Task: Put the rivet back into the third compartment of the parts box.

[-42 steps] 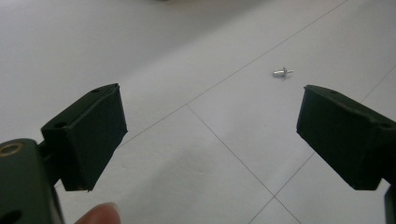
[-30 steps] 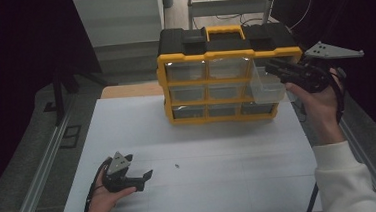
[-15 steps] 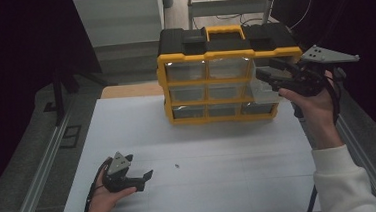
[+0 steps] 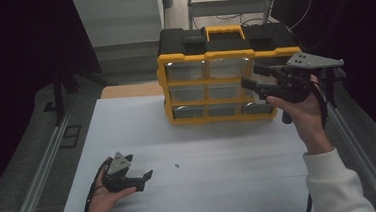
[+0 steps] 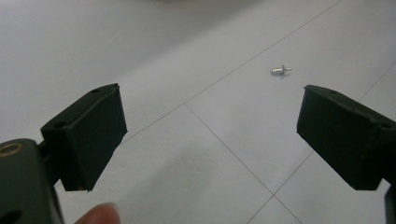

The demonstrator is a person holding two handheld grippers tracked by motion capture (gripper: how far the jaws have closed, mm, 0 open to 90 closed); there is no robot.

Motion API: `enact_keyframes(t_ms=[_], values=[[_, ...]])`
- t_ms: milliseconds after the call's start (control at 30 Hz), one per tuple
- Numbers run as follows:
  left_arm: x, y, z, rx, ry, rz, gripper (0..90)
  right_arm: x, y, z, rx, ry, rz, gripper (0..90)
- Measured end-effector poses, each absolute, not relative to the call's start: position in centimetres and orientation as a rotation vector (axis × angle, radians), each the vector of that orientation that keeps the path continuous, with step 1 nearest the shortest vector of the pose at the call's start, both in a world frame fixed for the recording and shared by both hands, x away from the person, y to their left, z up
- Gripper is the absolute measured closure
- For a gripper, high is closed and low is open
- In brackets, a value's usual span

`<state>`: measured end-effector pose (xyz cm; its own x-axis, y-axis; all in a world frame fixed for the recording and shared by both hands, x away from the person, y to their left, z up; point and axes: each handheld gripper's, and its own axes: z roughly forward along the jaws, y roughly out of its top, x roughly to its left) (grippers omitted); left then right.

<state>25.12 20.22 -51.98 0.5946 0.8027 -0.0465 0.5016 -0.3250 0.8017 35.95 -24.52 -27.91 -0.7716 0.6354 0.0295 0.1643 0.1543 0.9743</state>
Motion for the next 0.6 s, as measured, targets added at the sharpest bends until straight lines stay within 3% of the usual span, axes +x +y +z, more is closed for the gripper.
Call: enact_keyframes(t_ms=[600], values=[[25.1,20.2,-52.0,1.998,1.031,0.465,8.7,34.7,-20.5,-29.7,0.655,2.178,1.690,33.1]])
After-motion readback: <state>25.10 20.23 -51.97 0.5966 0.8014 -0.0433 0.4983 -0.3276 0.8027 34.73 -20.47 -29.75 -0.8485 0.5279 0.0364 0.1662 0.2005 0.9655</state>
